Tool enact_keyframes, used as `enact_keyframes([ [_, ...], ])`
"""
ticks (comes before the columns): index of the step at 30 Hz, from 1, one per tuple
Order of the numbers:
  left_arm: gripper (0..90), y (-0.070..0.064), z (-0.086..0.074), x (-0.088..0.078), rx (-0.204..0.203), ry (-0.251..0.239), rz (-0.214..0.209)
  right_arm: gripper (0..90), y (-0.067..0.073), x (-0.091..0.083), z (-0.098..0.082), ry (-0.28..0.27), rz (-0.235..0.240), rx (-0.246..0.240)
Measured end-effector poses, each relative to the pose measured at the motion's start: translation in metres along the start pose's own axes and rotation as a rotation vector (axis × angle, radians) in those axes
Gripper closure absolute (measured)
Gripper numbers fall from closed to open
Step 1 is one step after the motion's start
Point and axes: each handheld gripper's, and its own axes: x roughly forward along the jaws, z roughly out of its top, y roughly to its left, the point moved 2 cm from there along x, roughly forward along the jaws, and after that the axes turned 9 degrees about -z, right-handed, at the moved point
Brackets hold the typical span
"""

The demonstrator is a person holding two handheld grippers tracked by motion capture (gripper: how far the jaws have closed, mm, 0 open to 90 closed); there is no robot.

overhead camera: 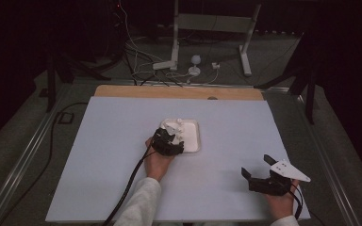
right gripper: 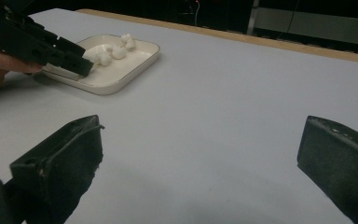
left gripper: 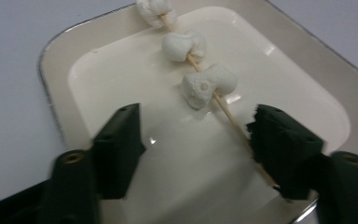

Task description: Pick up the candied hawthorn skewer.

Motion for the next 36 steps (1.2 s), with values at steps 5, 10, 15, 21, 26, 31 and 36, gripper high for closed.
enact_keyframes([
  [5, 67.0, 0.010, 0.000, -0.007, -0.023, 0.028, -0.006, 0.0, 0.000, 0.000, 0.000, 0.001, 0.000, 0.001],
  [10, 86.0, 0.015, 0.001, -0.011, -0.054, 0.054, -0.007, 0.0, 0.000, 0.001, -0.001, 0.005, 0.001, 0.001],
  [15, 90.0, 0.020, 0.002, -0.013, -0.107, 0.064, -0.044, 0.0, -0.001, 0.001, -0.001, 0.007, 0.001, 0.005],
  [21, 90.0, 0.018, 0.006, -0.030, -0.125, 0.038, -0.077, 0.0, -0.004, 0.001, -0.001, 0.007, 0.004, 0.025],
  [26, 90.0, 0.018, 0.006, -0.046, -0.138, -0.031, -0.102, 0.0, -0.005, 0.000, -0.001, 0.009, 0.000, 0.034],
  [31, 90.0, 0.019, 0.005, -0.052, -0.145, -0.069, -0.124, 0.0, -0.004, 0.001, -0.001, 0.010, 0.001, 0.027],
  [36, 90.0, 0.015, -0.002, -0.057, -0.128, -0.054, -0.172, 0.0, -0.005, 0.001, -0.002, 0.011, -0.002, 0.033],
])
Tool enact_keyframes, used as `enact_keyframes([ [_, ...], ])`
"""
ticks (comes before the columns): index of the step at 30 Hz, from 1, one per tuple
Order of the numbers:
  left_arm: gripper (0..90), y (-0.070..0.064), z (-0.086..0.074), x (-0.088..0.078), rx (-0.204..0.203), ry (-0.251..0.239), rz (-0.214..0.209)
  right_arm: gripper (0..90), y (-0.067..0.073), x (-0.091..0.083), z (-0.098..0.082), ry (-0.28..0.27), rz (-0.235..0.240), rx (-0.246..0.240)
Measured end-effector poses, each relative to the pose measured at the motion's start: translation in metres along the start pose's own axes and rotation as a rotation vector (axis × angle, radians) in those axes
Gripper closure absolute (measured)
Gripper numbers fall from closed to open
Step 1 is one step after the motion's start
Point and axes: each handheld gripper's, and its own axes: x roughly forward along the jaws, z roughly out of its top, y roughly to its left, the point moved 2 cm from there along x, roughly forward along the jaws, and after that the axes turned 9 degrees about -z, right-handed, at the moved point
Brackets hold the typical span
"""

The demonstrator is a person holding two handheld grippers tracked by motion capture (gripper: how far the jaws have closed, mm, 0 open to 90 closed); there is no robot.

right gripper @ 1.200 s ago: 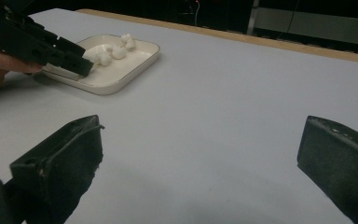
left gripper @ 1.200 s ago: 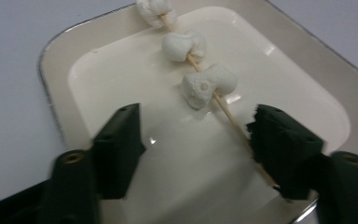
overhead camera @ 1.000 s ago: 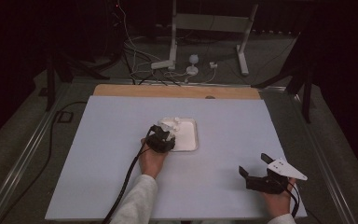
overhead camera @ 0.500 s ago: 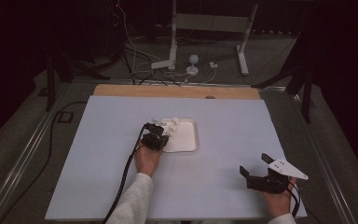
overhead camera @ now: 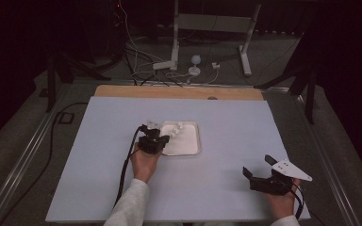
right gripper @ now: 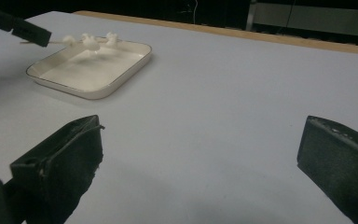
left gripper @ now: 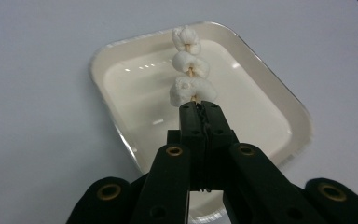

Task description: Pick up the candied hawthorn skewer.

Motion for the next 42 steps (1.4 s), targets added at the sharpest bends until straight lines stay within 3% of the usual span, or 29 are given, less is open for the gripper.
enact_keyframes([
  [6, 90.0, 0.000, -0.014, 0.001, 0.002, 0.061, -0.017, 0.0, 0.001, 0.000, 0.000, 0.003, 0.001, -0.003],
  [15, 89.2, 0.004, -0.021, 0.013, -0.019, 0.145, -0.016, 0.0, 0.001, 0.001, 0.000, 0.003, 0.002, -0.001],
  [19, 90.0, 0.005, -0.020, 0.014, -0.014, 0.151, -0.020, 0.0, 0.001, 0.001, 0.000, 0.003, 0.002, -0.002],
  [29, 90.0, 0.001, -0.017, -0.009, 0.028, 0.078, -0.059, 0.0, 0.005, 0.003, 0.005, -0.002, 0.047, 0.057],
  [38, 90.0, 0.001, -0.019, -0.028, 0.038, 0.014, -0.079, 0.0, 0.013, 0.005, 0.016, -0.009, 0.088, 0.041],
  [42, 90.0, 0.002, -0.021, -0.038, 0.044, -0.027, -0.107, 0.0, 0.019, 0.007, 0.028, -0.004, 0.136, 0.036],
])
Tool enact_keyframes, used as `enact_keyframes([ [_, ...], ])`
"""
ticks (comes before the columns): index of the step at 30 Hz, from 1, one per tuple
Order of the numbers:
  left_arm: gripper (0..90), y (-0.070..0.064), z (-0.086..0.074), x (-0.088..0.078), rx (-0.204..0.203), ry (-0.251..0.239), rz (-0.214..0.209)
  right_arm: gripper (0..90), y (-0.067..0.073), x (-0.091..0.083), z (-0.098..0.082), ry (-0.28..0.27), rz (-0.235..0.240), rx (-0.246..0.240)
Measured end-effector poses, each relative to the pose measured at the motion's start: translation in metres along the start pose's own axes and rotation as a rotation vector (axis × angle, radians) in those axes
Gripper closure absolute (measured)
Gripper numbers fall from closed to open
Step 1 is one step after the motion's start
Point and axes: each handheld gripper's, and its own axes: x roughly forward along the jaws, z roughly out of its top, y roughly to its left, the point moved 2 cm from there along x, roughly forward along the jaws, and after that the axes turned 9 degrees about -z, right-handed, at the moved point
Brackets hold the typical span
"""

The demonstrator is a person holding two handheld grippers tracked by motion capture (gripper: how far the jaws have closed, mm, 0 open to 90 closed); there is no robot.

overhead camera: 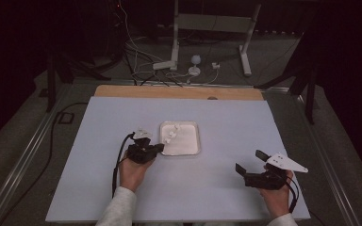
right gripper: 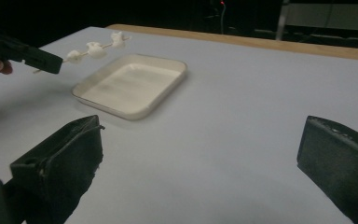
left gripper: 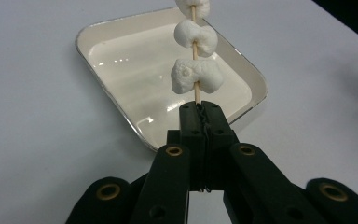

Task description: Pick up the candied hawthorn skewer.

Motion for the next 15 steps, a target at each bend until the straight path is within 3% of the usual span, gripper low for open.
enact_keyframes([
  [9, 90.0, -0.003, -0.006, -0.016, 0.041, -0.041, -0.033, 0.0, 0.010, 0.017, 0.017, 0.012, 0.059, 0.029],
  [15, 90.0, -0.006, -0.010, -0.026, 0.053, -0.066, -0.059, 0.0, 0.020, 0.027, 0.028, -0.001, 0.085, 0.009],
])
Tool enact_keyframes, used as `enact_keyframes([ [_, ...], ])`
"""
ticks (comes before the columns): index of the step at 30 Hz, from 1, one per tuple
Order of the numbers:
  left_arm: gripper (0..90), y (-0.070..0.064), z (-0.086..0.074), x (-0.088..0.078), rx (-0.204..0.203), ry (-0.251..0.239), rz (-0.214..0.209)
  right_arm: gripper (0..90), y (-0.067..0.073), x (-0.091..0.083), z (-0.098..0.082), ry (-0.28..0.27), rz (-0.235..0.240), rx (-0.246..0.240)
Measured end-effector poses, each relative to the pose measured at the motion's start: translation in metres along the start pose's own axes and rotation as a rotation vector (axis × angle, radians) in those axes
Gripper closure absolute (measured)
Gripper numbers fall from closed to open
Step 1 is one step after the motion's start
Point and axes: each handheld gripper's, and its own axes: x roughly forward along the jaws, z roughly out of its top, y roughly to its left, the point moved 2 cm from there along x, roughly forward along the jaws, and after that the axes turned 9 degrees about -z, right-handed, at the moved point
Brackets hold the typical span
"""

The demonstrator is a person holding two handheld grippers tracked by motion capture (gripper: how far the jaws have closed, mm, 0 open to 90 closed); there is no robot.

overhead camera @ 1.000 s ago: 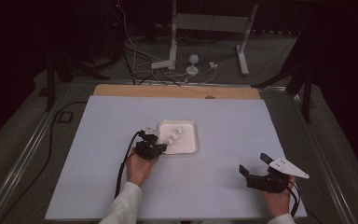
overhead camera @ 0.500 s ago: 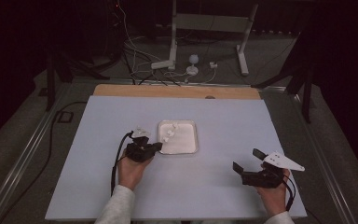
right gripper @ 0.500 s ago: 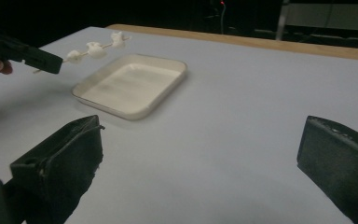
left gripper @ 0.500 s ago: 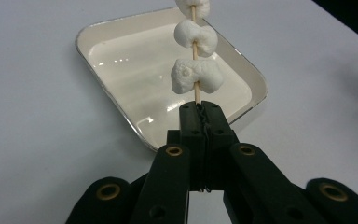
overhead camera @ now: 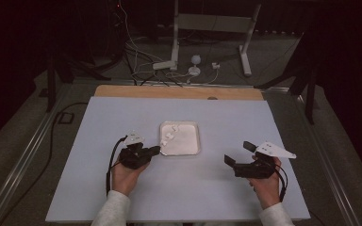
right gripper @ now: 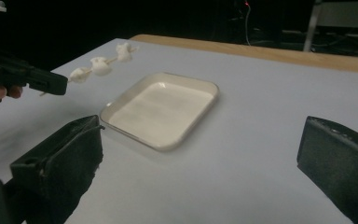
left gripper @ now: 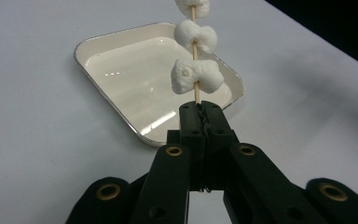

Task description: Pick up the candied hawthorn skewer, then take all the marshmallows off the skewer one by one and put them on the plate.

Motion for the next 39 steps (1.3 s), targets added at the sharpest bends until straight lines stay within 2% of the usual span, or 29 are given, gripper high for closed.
enact_keyframes([
  [1, 90.0, -0.001, -0.001, -0.002, 0.009, -0.006, -0.004, 0.0, 0.005, 0.006, 0.006, -0.001, 0.012, -0.010],
  [3, 90.0, -0.002, -0.001, -0.004, 0.023, -0.018, -0.012, 0.0, 0.007, 0.008, 0.008, 0.001, 0.017, -0.012],
  [5, 90.0, -0.003, 0.000, -0.005, 0.029, -0.027, -0.020, 0.0, 0.015, 0.017, 0.018, 0.001, 0.040, -0.009],
  [12, 90.0, -0.007, 0.000, -0.009, 0.047, -0.048, -0.042, 0.0, 0.030, 0.033, 0.033, 0.000, 0.068, -0.014],
  [22, 90.0, -0.011, 0.002, -0.010, 0.072, -0.071, -0.077, 0.1, 0.045, 0.066, 0.049, 0.024, 0.142, 0.043],
  [24, 90.0, -0.013, 0.002, -0.008, 0.078, -0.070, -0.083, 5.0, 0.046, 0.071, 0.052, 0.042, 0.166, 0.070],
  [26, 90.0, -0.014, 0.002, -0.007, 0.077, -0.055, -0.076, 6.3, 0.047, 0.073, 0.053, 0.053, 0.175, 0.077],
  [27, 90.0, -0.014, 0.002, -0.006, 0.075, -0.046, -0.073, 11.3, 0.049, 0.078, 0.055, 0.067, 0.192, 0.091],
  [28, 90.0, -0.015, 0.001, -0.005, 0.076, -0.046, -0.077, 11.3, 0.049, 0.078, 0.055, 0.067, 0.192, 0.091],
  [30, 90.0, -0.016, 0.002, -0.005, 0.086, -0.061, -0.097, 17.3, 0.053, 0.084, 0.057, 0.083, 0.223, 0.113],
  [33, 90.0, -0.017, 0.002, -0.006, 0.092, -0.069, -0.102, 30.0, 0.058, 0.091, 0.058, 0.123, 0.216, 0.122],
  [34, 90.0, -0.018, 0.003, -0.006, 0.093, -0.071, -0.104, 30.0, 0.058, 0.091, 0.058, 0.123, 0.216, 0.122],
  [36, 90.0, -0.018, 0.003, -0.007, 0.092, -0.076, -0.109, 40.4, 0.062, 0.097, 0.057, 0.144, 0.248, 0.160],
  [39, 90.0, -0.020, 0.003, -0.006, 0.096, -0.079, -0.117, 46.1, 0.065, 0.102, 0.057, 0.155, 0.272, 0.197],
])
